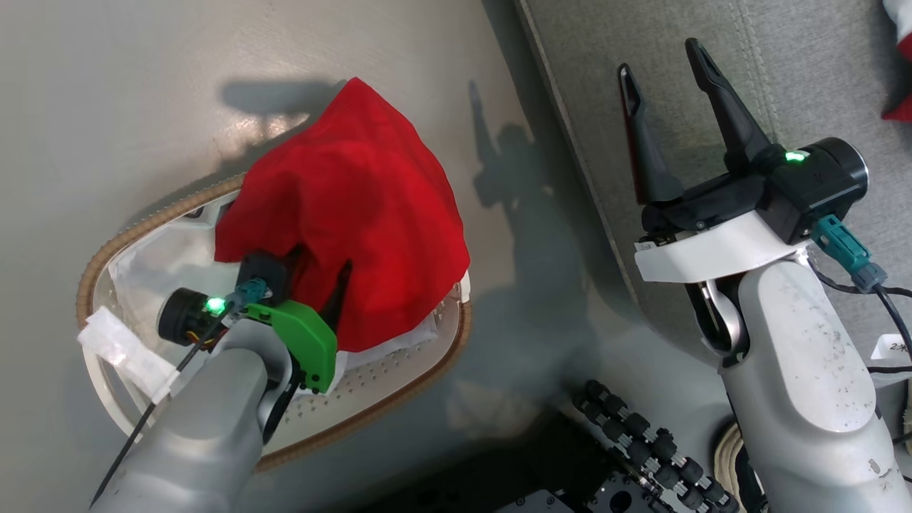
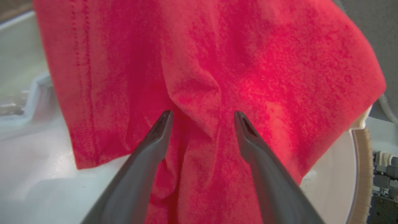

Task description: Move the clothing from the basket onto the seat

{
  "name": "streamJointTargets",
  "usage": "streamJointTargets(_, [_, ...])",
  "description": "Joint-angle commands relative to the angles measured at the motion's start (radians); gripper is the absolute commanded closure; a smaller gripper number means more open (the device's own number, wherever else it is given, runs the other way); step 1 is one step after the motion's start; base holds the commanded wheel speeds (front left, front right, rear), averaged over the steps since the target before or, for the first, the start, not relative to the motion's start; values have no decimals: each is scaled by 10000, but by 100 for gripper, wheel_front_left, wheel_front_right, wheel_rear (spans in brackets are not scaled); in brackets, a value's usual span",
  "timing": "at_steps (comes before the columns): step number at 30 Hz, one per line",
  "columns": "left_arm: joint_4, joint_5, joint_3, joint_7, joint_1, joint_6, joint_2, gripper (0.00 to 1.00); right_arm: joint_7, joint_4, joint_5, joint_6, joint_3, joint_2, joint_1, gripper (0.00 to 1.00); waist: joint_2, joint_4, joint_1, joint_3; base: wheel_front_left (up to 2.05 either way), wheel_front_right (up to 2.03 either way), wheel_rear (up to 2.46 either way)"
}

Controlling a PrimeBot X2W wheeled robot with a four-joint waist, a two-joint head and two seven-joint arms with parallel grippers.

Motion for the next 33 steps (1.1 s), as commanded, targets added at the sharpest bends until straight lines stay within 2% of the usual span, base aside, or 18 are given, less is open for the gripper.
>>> streamJointTargets(1, [81,-234,-250,18,-250,-33,-9,0,-4,-37,-103,-10,-36,-7,124,0,0,67,-1,134,0,0,0])
streamJointTargets(9, [419,-1288,-1943,171,-754,-33,81,0,-4,-60,-179,-10,-86,-10,20,0,0,173,-1,225,0,0,0])
streamJointTargets(10, [405,-1382,-2115,169,-797,-33,105,64,-4,-65,-176,-10,-75,-10,-2,0,0,175,-1,211,0,0,0])
streamJointTargets(11, [393,-1535,-2305,154,-831,-33,127,100,-4,-81,-173,-10,-64,-10,-17,0,0,178,-1,187,0,0,0])
streamJointTargets(17, [389,-2238,-3091,69,-956,-33,255,100,-4,-31,-217,-10,-111,-10,-95,0,0,140,-1,16,0,0,0])
streamJointTargets(22, [265,-2683,-3321,-21,-882,-33,490,100,-4,143,-8,-10,30,-10,-249,0,0,-16,-1,-332,0,0,0])
streamJointTargets(27, [-264,-2550,-2914,-3,-224,-33,597,100,-4,472,32,-10,94,-14,-21,0,0,78,-1,-1302,0,0,0])
streamJointTargets(33, [-964,-2049,-2306,-6,754,-33,386,100,-4,936,-127,-10,142,-20,385,0,0,360,-1,-2700,0,0,0])
